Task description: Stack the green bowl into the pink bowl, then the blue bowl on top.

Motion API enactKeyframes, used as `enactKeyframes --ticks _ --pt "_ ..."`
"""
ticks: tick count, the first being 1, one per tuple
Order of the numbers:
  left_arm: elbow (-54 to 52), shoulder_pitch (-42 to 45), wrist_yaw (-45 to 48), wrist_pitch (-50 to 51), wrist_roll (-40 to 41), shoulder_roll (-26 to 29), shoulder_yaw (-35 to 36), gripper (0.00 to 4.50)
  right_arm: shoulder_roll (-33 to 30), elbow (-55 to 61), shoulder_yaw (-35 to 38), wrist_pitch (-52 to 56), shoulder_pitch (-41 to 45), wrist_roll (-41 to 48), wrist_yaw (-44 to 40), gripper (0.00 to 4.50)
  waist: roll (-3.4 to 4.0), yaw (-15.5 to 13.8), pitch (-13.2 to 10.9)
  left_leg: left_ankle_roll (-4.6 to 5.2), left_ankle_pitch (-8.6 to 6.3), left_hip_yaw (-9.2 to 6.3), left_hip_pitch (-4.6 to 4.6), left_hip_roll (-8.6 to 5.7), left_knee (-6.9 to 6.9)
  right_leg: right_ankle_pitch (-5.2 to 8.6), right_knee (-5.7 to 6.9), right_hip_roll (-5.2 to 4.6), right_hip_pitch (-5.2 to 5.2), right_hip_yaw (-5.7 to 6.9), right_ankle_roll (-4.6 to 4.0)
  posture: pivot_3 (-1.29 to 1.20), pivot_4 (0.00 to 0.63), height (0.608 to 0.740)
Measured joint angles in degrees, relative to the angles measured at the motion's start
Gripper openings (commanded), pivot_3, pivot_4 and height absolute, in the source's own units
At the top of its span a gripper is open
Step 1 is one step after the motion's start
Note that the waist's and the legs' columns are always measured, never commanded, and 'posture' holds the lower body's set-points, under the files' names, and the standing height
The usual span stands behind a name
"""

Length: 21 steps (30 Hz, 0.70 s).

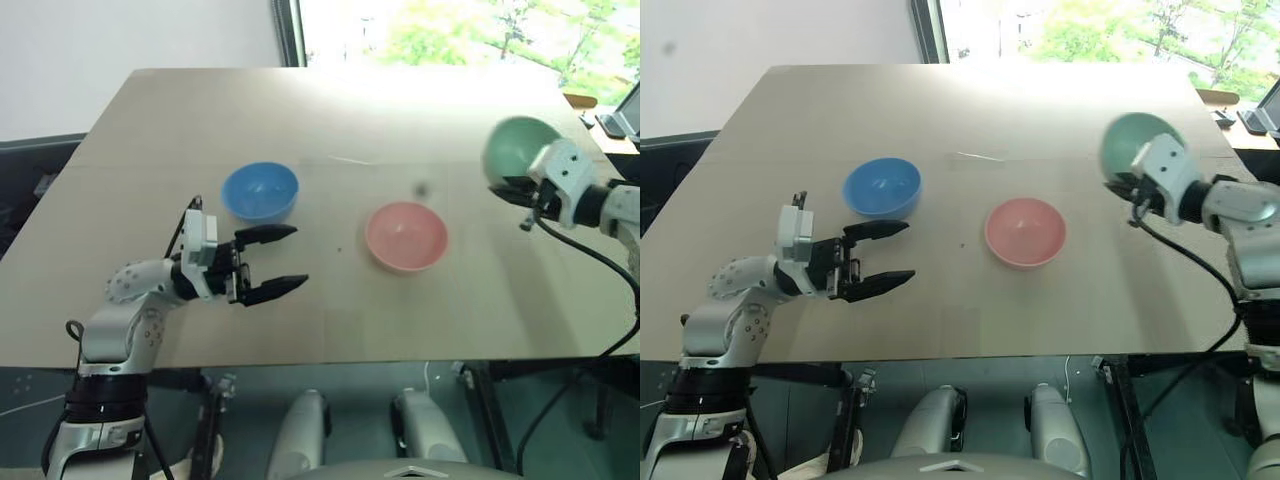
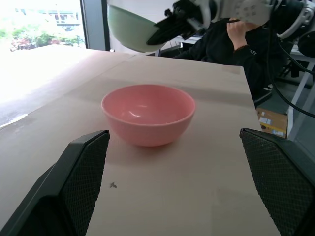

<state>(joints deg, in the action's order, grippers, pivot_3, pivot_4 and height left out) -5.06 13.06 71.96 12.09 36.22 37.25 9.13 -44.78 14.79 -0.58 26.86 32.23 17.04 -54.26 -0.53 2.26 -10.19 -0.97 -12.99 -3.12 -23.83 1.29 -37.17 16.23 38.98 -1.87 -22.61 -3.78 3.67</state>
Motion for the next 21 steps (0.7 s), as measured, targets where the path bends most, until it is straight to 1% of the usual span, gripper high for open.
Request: enactKeyframes --ticks 2,4,5,6,8,9,10,11,12,13,14,15,16,17,18,19,20,21 --pt "0.1 0.49 -2.41 0.05 -0.14 -0.78 0.49 4.5 2.62 4.37 -2.44 4.59 1.22 1.5 1.28 0.09 -0.08 -0.4 -0.01 0.0 0.0 -0.06 -0.01 -0.07 -0.07 0.0 -0.01 -0.09 0.08 0.08 0.0 0.0 0.15 0.74" --pt "0.12 1.57 -4.98 0.04 -0.64 -1.5 0.65 4.5 3.71 5.63 -5.59 6.4 1.27 1.31 1.68 0.09 -0.14 -0.73 -0.01 0.01 0.0 -0.12 -0.01 -0.1 -0.1 0.0 -0.02 -0.1 0.12 0.14 0.01 0.0 0.15 0.74" --pt "0.13 2.45 -6.57 0.03 -1.02 -1.91 0.68 4.5 3.96 5.66 -7.47 6.74 0.7 1.09 1.64 0.78 -0.17 -1.07 -0.01 0.0 0.0 -0.15 -0.01 -0.1 -0.11 0.0 -0.03 -0.1 0.13 0.18 0.0 0.0 0.15 0.74" --pt "0.13 2.98 -7.62 0.03 -1.19 -1.99 0.85 4.5 4.4 5.5 -8.56 7.18 -0.08 1.14 1.58 1.0 -0.17 -1.25 -0.01 0.0 0.0 -0.16 -0.01 -0.1 -0.1 0.0 -0.02 -0.09 0.13 0.19 0.0 0.0 0.15 0.74" --pt "0.12 3.32 -9.26 0.24 -1.22 -1.99 1.37 4.5 5.17 4.65 -9.27 8.27 -1.14 1.41 1.53 1.84 -0.17 -1.29 -0.02 0.0 0.0 -0.15 -0.02 -0.1 -0.08 0.0 -0.01 -0.09 0.1 0.18 0.0 0.0 0.15 0.74" --pt "0.13 3.54 -10.08 0.41 -1.32 -2.01 1.42 4.5 5.03 4.25 -9.54 8.39 -1.15 1.33 1.39 2.07 -0.16 -1.28 -0.02 0.0 0.0 -0.15 -0.02 -0.1 -0.08 0.0 -0.01 -0.09 0.09 0.18 0.0 0.0 0.15 0.74" --pt "0.12 3.76 -10.78 0.43 -1.42 -2.1 1.43 4.5 4.78 4.14 -9.69 8.41 -1.15 1.26 1.24 2.5 -0.16 -1.28 -0.02 0.0 0.0 -0.15 -0.02 -0.1 -0.08 0.0 -0.01 -0.09 0.09 0.18 0.0 0.0 0.15 0.74" --pt "0.08 4.04 -12.16 0.22 -2.4 -2.29 1.48 4.5 4.41 4.11 -9.81 8.41 -1.14 1.15 0.9 3.02 -0.17 -1.28 -0.02 0.0 0.0 -0.16 -0.02 -0.1 -0.08 0.0 -0.02 -0.09 0.09 0.18 0.0 0.0 0.15 0.74" --pt "0.03 4.21 -14.46 -0.44 -4.73 -2.43 1.43 4.5 4.39 4.1 -9.8 8.41 -1.14 1.21 0.84 3.3 -0.17 -1.29 -0.02 0.0 0.0 -0.16 -0.01 -0.09 -0.08 0.0 -0.01 -0.08 0.1 0.19 0.0 0.0 0.15 0.74" --pt "0.04 4.41 -17.52 -1.64 -8.28 -2.63 1.17 4.5 4.48 4.1 -9.71 8.46 -1.14 1.38 0.87 3.8 -0.17 -1.29 -0.02 0.0 0.0 -0.16 -0.01 -0.1 -0.08 0.0 -0.01 -0.08 0.1 0.18 0.0 0.0 0.15 0.74" --pt "-0.09 4.77 -22.61 -2.58 -13.67 -2.62 0.32 4.5 5.05 4.15 -9.13 8.85 -1.17 2.21 1.11 4.06 -0.17 -1.32 -0.02 0.0 0.0 -0.18 -0.01 -0.1 -0.08 0.0 -0.01 -0.07 0.1 0.19 0.0 0.0 0.15 0.74" --pt "-0.11 4.96 -25.21 -2.56 -16.51 -2.61 -0.36 4.5 5.66 4.27 -8.35 9.12 -1.16 2.88 1.35 4.36 -0.17 -1.31 -0.02 0.0 0.0 -0.17 0.0 -0.1 -0.08 0.0 -0.01 -0.06 0.1 0.18 0.0 0.0 0.15 0.74" --pt "-1.12 5.08 -30.49 -0.75 -22.15 -2.22 -1.93 4.5 6.67 4.96 -6.04 10.21 -1.15 5.42 1.92 4.36 -0.18 -1.31 -0.03 0.0 0.0 -0.18 -0.02 -0.1 -0.07 0.0 -0.01 -0.06 0.09 0.18 0.0 0.0 0.15 0.74" --pt "-1.3 5.18 -32.24 0.32 -24.03 -1.93 -2.65 4.5 6.86 5.6 -4.99 10.58 -1.09 6.44 2.13 4.36 -0.18 -1.31 -0.03 0.0 0.0 -0.18 -0.03 -0.1 -0.07 0.0 -0.01 -0.06 0.1 0.18 0.0 0.0 0.15 0.74" --pt "-2.06 5.73 -34.58 3.84 -27.62 -0.72 -4.39 4.5 6.8 7.46 -2.78 11.6 -1.06 8.67 2.32 4.36 -0.19 -1.31 -0.04 0.0 0.0 -0.19 -0.04 -0.1 -0.05 0.0 -0.02 -0.06 0.09 0.19 0.0 0.0 0.15 0.74" --pt "-2.32 6.39 -34.96 5.9 -29.32 0.71 -5.89 4.5 6.76 8.59 -1.63 12.14 -0.97 9.87 2.4 4.36 -0.22 -1.3 -0.05 0.0 0.0 -0.22 -0.05 -0.1 -0.03 0.0 -0.02 -0.04 0.08 0.23 0.0 0.0 0.15 0.74" --pt "-3.02 8.49 -34.26 9.91 -33.1 4.44 -9.65 4.5 6.68 11.34 0.54 13.65 -0.99 12.67 2.84 4.36 -0.22 -1.38 -0.05 0.0 0.0 -0.27 -0.06 -0.1 -0.02 0.0 -0.02 -0.03 0.09 0.29 0.0 0.0 0.15 0.74" --pt "-3.37 9.17 -34.0 10.75 -34.14 5.13 -10.22 4.5 6.68 12.31 1.07 13.98 -1.0 13.38 2.96 4.36 -0.22 -1.35 -0.05 0.0 0.0 -0.24 -0.05 -0.1 -0.02 0.0 -0.02 -0.04 0.09 0.27 0.0 0.0 0.15 0.74"
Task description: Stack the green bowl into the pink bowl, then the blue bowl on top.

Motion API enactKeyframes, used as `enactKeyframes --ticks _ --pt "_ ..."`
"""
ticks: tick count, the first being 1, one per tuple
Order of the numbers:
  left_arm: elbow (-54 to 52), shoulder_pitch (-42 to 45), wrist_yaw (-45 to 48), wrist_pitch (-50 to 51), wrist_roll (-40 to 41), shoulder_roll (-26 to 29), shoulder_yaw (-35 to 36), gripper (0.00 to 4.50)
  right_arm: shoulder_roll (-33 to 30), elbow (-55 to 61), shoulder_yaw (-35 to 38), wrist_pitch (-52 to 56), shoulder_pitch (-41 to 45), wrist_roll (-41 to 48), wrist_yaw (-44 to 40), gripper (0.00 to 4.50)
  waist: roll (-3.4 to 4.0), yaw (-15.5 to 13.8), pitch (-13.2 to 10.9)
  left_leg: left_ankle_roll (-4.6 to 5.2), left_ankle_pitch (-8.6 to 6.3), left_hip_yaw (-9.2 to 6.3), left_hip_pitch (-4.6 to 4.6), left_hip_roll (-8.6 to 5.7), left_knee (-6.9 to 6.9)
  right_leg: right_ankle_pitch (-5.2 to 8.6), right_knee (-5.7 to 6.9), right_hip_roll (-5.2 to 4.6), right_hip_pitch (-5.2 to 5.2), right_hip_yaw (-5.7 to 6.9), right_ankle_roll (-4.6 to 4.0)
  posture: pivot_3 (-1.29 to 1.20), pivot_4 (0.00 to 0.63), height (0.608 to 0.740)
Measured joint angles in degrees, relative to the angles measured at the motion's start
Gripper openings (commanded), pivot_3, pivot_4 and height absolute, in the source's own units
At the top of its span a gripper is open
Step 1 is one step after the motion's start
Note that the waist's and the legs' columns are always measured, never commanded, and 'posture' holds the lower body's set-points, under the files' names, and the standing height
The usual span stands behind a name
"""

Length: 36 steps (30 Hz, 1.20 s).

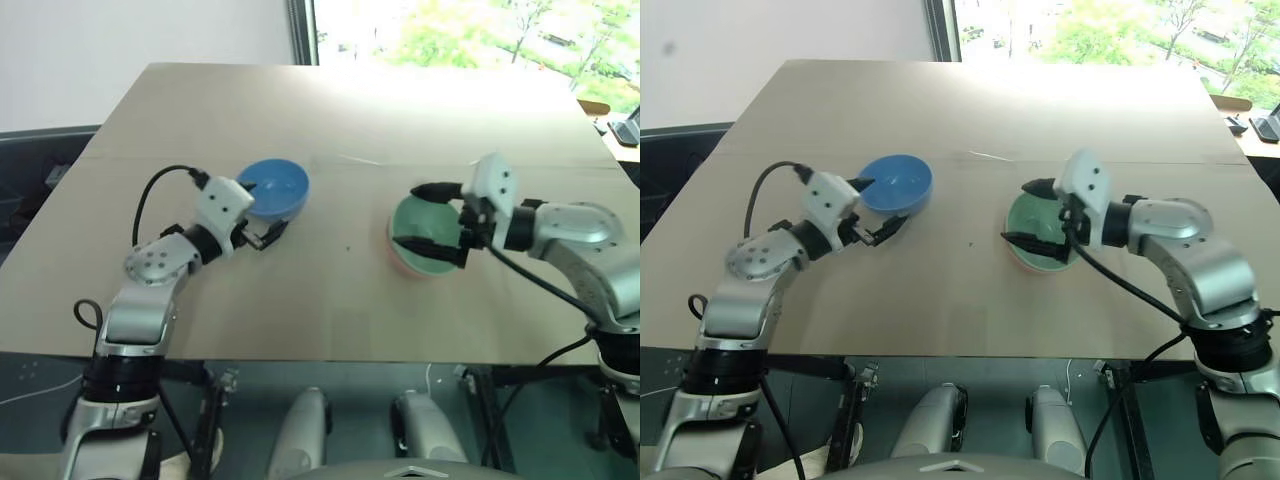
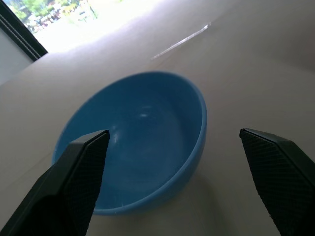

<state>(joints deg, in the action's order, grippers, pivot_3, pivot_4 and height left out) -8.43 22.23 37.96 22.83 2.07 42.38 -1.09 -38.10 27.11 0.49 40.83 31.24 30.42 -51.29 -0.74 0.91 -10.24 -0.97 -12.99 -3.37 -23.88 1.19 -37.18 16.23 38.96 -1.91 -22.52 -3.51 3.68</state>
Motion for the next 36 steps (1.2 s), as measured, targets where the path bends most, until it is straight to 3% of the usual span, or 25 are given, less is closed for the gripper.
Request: enactKeyframes --ticks 6,9,12,13,15,17,18,25,28,32,36 --pt "-0.45 6.23 5.47 3.37 -7.65 4.68 -9.83 4.5 -0.15 3.42 0.68 0.38 -1.88 1.59 2.57 4.36 0.0 0.02 0.0 0.0 0.0 0.03 0.0 -0.01 0.0 0.0 0.0 0.0 0.0 -0.02 0.0 0.0 0.15 0.74" --pt "0.11 8.21 6.98 5.14 -10.32 4.84 -13.1 3.83 -0.5 3.75 0.69 0.2 -3.56 1.51 3.59 4.5 -0.01 0.08 -0.01 0.0 0.0 0.02 -0.03 -0.01 -0.01 0.0 0.01 0.0 -0.02 -0.02 0.0 0.0 0.15 0.74" --pt "1.37 10.05 7.39 4.24 -12.69 4.83 -14.87 2.57 -1.04 4.13 0.81 -0.28 -4.82 1.44 4.4 4.5 -0.01 0.12 -0.01 0.0 0.0 0.01 -0.03 -0.01 -0.01 0.0 0.01 0.01 -0.03 -0.02 0.0 0.0 0.15 0.74" --pt "1.97 10.57 7.4 4.04 -13.31 4.79 -15.3 2.35 -1.07 4.3 0.85 -0.46 -5.29 1.44 4.53 4.5 -0.02 0.06 -0.01 0.0 0.0 0.0 -0.03 -0.01 -0.01 0.0 0.01 0.01 -0.03 -0.01 0.0 0.0 0.15 0.74" --pt "3.68 11.74 7.44 3.65 -14.32 4.26 -15.65 1.29 -1.34 4.63 1.09 -1.16 -6.52 1.36 4.92 4.5 -0.02 0.05 -0.01 0.0 0.0 0.02 -0.04 -0.01 -0.01 0.0 0.0 0.0 -0.03 -0.01 0.0 0.0 0.15 0.74" --pt "4.77 12.44 7.72 3.01 -14.75 3.95 -15.91 0.67 -1.89 4.83 1.19 -1.38 -7.44 1.15 5.38 4.5 -0.02 0.04 -0.02 0.0 0.0 0.02 -0.05 -0.01 -0.02 0.0 0.0 0.0 -0.03 -0.02 0.0 0.0 0.15 0.74" --pt "5.07 12.52 8.08 2.64 -14.88 3.8 -15.97 0.12 -2.13 4.98 1.19 -1.49 -7.64 1.02 5.55 4.5 -0.02 0.04 -0.02 0.0 0.0 0.02 -0.05 -0.01 -0.02 0.01 0.0 0.0 -0.03 -0.01 0.0 0.0 0.15 0.74" --pt "6.91 13.6 9.5 2.22 -15.01 2.21 -16.23 0.05 -2.26 5.63 1.49 -2.48 -8.33 0.49 6.87 4.5 -0.03 0.04 -0.02 0.0 0.0 0.01 -0.06 -0.01 -0.03 0.0 0.01 0.01 -0.04 -0.01 0.0 0.0 0.15 0.74" --pt "6.81 15.01 11.77 3.24 -11.36 0.31 -14.63 0.05 -2.65 5.92 2.06 -2.57 -9.32 0.09 7.84 4.5 -0.05 -0.15 -0.04 0.0 0.0 -0.02 -0.1 -0.01 -0.06 0.0 0.0 0.0 -0.04 0.03 0.0 0.0 0.15 0.74" --pt "3.21 17.35 18.58 -0.5 -0.87 -4.41 -11.18 0.05 -4.21 8.1 7.18 -2.39 -14.79 0.13 9.5 4.5 -0.08 -0.66 -0.05 0.0 0.0 -0.19 -0.35 -0.07 -0.19 0.0 -0.06 -0.09 -0.07 0.23 0.0 0.0 0.15 0.74" --pt "4.14 23.11 25.07 -10.97 4.44 -9.52 -12.33 0.05 -4.87 13.5 17.74 -1.67 -27.53 2.59 10.43 4.5 -0.07 -1.1 -0.04 0.0 0.01 -0.23 -0.37 -0.12 -0.22 0.0 -0.01 -0.1 -0.1 0.26 0.0 0.0 0.15 0.74"
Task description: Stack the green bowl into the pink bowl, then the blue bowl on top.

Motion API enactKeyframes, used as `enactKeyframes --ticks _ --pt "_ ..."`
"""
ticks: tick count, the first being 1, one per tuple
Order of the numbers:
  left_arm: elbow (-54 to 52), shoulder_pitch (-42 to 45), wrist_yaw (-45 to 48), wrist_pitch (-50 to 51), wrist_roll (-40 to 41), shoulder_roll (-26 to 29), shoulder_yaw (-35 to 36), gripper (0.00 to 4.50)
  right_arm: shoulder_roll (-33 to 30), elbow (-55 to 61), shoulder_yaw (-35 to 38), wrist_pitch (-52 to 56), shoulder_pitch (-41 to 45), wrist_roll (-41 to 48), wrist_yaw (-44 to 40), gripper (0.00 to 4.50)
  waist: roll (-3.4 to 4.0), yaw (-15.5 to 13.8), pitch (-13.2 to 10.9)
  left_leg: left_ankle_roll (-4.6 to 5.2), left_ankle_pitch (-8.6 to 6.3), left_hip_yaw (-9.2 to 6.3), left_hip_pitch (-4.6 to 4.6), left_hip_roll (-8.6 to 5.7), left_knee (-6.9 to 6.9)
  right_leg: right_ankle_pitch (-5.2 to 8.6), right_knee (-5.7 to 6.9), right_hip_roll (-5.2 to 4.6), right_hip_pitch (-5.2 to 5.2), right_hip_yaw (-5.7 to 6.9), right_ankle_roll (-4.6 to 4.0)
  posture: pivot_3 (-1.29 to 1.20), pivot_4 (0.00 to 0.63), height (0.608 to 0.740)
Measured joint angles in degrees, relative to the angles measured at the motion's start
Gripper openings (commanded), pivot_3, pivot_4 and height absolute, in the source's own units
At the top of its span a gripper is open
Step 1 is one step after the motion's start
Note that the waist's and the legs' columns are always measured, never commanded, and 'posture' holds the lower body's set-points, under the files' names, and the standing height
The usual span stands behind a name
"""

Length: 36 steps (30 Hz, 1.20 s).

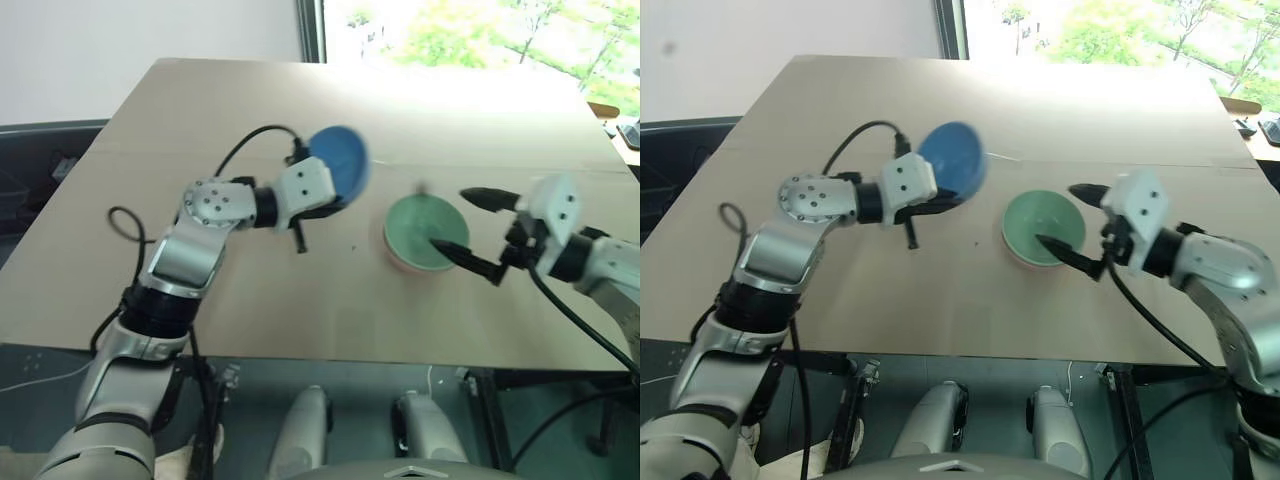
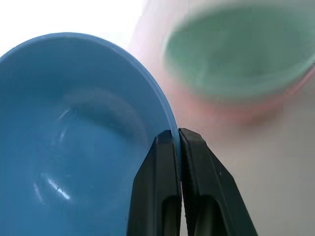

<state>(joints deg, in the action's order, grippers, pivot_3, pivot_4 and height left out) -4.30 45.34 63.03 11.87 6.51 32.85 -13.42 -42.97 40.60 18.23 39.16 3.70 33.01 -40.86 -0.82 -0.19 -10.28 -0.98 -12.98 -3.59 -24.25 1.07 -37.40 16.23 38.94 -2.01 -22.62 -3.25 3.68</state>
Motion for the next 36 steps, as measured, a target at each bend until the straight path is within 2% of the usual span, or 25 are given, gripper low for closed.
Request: enactKeyframes --ticks 6,8,10,15,18,21,22,24,26,27,28,31,36 --pt "12.23 7.56 6.43 -10.27 -0.87 -4.72 -4.99 0.05 2.04 9.34 17.19 1.59 -14.77 7.83 1.53 4.5 0.02 0.98 0.01 0.01 0.0 0.03 0.47 -0.02 0.02 0.01 -0.03 0.03 0.46 -0.05 0.01 0.0 0.15 0.74" --pt "15.88 8.82 8.16 -12.61 -1.08 -5.68 -5.75 0.05 2.55 11.51 20.17 1.88 -17.76 8.94 2.09 4.5 0.02 1.35 0.01 0.01 0.0 0.04 0.5 0.0 0.03 0.01 -0.01 0.04 0.46 -0.08 0.02 0.0 0.15 0.74" --pt "22.71 12.92 13.45 -17.33 -0.78 -7.51 -7.27 0.05 5.09 15.85 26.62 1.77 -24.92 11.75 3.7 4.5 0.02 0.98 0.01 0.01 0.0 -0.03 0.47 0.01 0.03 0.02 -0.03 0.09 0.47 -0.01 0.02 0.0 0.15 0.74" --pt "30.8 17.7 20.96 -25.61 -0.73 -9.71 -7.71 0.05 4.73 17.84 29.93 -2.65 -30.01 14.44 7.6 4.5 0.02 1.19 0.01 0.02 0.0 0.08 0.5 0.0 0.01 0.02 -0.07 0.07 0.49 -0.11 0.03 0.0 0.15 0.74" --pt "36.59 20.29 27.56 -31.32 0.25 -11.12 -9.94 0.05 2.36 18.05 30.06 -7.94 -36.42 17.75 10.03 4.5 0.01 1.12 0.0 0.02 0.0 0.02 0.48 0.01 0.04 0.02 -0.06 0.1 0.48 -0.08 0.02 0.0 0.15 0.74" --pt "38.51 21.36 28.89 -32.95 1.5 -10.92 -12.16 0.05 1.44 18.07 30.05 -10.56 -38.83 19.07 11.26 4.5 0.01 1.14 0.0 0.02 -0.01 0.05 0.46 0.0 0.02 0.02 -0.07 0.08 0.48 -0.11 0.02 0.0 0.15 0.74" --pt "38.8 22.96 29.25 -33.12 3.79 -9.24 -16.86 0.68 0.03 18.09 30.05 -12.53 -40.91 19.81 12.3 4.5 -0.04 1.21 -0.03 0.02 -0.01 0.04 0.47 0.0 0.02 0.02 -0.07 0.08 0.49 -0.12 0.02 0.0 0.15 0.74" --pt "38.79 23.86 29.26 -33.11 5.02 -8.29 -18.98 1.06 -0.29 18.08 30.05 -13.38 -41.5 20.16 12.83 4.5 -0.03 1.22 -0.03 0.02 -0.01 0.03 0.47 0.01 0.02 0.02 -0.06 0.08 0.48 -0.11 0.02 0.0 0.15 0.74" --pt "39.36 24.91 29.25 -33.26 6.62 -7.38 -21.08 1.82 -1.58 18.07 30.07 -14.79 -42.7 20.74 14.01 4.5 -0.01 1.2 -0.01 0.02 -0.01 0.03 0.48 0.01 0.02 0.03 -0.06 0.08 0.49 -0.11 0.02 0.0 0.15 0.74" --pt "40.24 25.2 29.25 -33.4 6.77 -7.96 -20.77 2.36 -1.97 18.09 30.07 -15.05 -42.97 21.1 14.44 4.5 -0.01 1.13 -0.01 0.02 -0.01 0.03 0.48 0.01 0.02 0.03 -0.06 0.08 0.49 -0.09 0.02 0.0 0.15 0.74" --pt "41.13 25.35 29.25 -33.4 7.08 -8.81 -20.3 2.67 -2.57 18.09 30.07 -15.55 -43.18 21.45 15.02 4.5 -0.02 1.04 -0.02 0.02 -0.01 0.03 0.45 0.01 0.01 0.03 -0.07 0.08 0.49 -0.1 0.02 0.0 0.15 0.74" --pt "41.65 25.35 29.24 -31.73 7.44 -9.4 -18.4 2.67 -3.61 18.09 30.06 -15.67 -43.2 21.7 15.44 4.5 -0.04 1.06 -0.03 0.02 -0.01 0.03 0.44 0.01 0.01 0.03 -0.08 0.08 0.49 -0.09 0.02 0.0 0.15 0.74" --pt "40.25 24.14 23.81 -22.5 10.96 -9.5 -7.85 2.67 -4.74 17.93 28.93 -14.37 -39.53 21.65 16.05 4.5 -0.02 1.31 -0.02 0.02 -0.01 0.02 0.49 0.04 0.01 0.03 -0.05 0.1 0.49 -0.09 0.02 0.0 0.15 0.74"
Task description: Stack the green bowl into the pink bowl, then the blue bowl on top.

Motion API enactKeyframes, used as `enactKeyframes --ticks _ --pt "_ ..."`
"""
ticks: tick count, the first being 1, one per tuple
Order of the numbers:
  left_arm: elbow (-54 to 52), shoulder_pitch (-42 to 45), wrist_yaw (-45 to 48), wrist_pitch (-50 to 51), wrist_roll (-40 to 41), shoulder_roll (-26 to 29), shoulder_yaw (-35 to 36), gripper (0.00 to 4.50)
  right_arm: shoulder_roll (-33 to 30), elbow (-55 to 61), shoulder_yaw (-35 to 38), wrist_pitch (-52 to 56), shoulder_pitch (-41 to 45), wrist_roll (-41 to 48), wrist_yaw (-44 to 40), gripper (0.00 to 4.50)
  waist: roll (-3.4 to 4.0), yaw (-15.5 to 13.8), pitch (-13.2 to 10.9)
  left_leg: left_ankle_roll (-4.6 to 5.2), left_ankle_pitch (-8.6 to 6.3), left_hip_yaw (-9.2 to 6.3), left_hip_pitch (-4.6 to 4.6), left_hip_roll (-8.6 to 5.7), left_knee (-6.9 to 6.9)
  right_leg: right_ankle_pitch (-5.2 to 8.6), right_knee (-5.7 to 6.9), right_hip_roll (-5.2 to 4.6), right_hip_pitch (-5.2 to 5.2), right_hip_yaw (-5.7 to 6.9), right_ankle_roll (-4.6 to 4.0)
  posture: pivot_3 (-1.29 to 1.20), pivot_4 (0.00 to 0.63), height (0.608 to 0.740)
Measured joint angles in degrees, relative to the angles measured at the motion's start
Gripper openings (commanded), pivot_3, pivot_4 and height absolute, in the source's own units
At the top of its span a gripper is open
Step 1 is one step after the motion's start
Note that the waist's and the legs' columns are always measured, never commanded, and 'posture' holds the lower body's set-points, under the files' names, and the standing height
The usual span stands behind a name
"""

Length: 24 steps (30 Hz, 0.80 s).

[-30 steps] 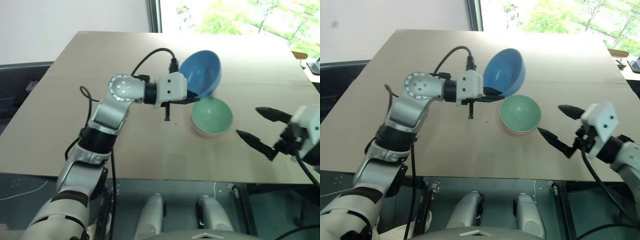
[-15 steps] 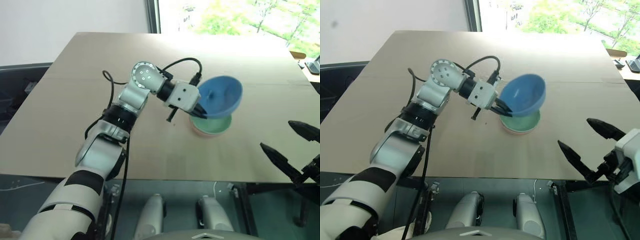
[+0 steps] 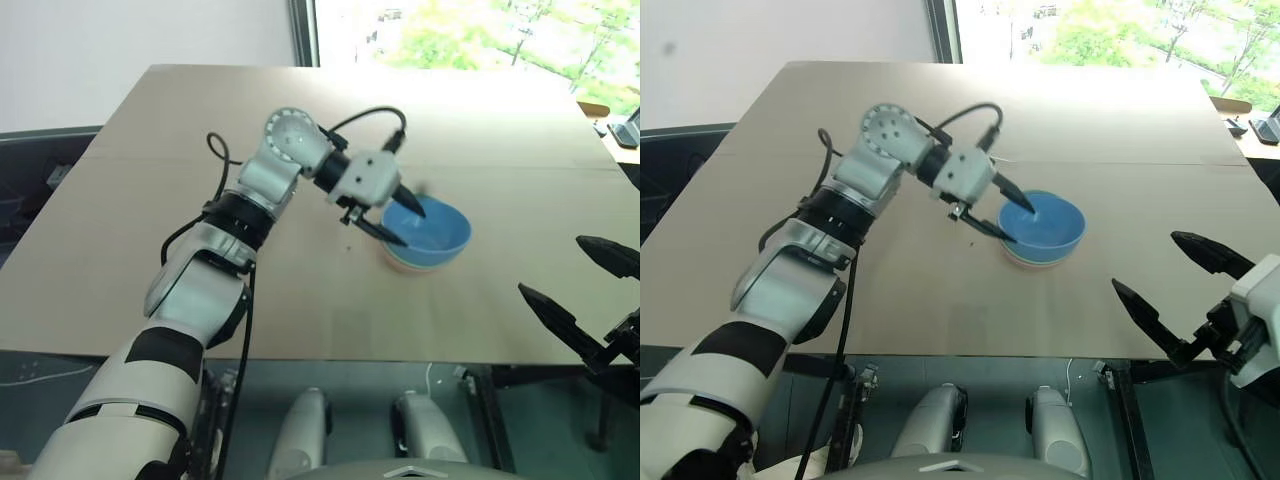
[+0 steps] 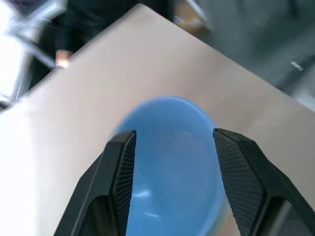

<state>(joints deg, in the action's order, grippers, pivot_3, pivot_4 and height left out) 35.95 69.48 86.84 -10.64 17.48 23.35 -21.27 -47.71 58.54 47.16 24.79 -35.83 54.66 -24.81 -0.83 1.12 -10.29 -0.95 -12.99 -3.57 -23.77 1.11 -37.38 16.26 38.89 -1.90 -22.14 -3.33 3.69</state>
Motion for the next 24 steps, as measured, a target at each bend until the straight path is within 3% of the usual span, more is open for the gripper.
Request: enactKeyframes --ticks 4,8,15,24 --pt "-6.95 -8.66 -11.25 11.22 4.69 2.76 11.27 2.67 -2.04 -5.22 -8.14 0.22 8.97 -4.3 -0.4 4.5 0.05 1.2 0.03 0.0 0.0 0.03 0.09 0.04 0.0 0.0 0.01 -0.01 0.07 -0.03 0.0 0.0 0.15 0.74" --pt "-18.48 -26.22 -18.1 18.18 5.33 8.63 17.34 2.67 -2.01 -14.31 -15.22 -0.04 13.48 -8.75 -5.6 4.5 0.09 1.24 0.04 -0.01 0.01 -0.02 0.07 0.1 0.09 0.0 0.0 0.02 0.03 0.01 -0.03 0.0 0.15 0.74" --pt "-33.38 -46.52 -20.33 25.64 8.58 17.43 25.85 2.67 -1.84 -26.78 -16.76 -2.97 15.89 -13.23 -17.7 4.5 0.04 -0.69 0.01 -0.01 0.0 -0.06 0.08 0.04 0.0 0.0 -0.03 -0.1 0.11 0.13 -0.03 0.0 0.15 0.74" --pt "-44.5 -58.75 -20.52 30.83 13.94 23.28 34.16 2.67 -3.07 -30.96 -11.02 -2.54 13.56 -13.96 -27.55 4.5 0.06 -0.46 0.02 -0.01 0.0 -0.03 0.22 0.09 0.02 0.0 -0.03 -0.07 0.23 0.12 -0.04 0.0 0.15 0.74"
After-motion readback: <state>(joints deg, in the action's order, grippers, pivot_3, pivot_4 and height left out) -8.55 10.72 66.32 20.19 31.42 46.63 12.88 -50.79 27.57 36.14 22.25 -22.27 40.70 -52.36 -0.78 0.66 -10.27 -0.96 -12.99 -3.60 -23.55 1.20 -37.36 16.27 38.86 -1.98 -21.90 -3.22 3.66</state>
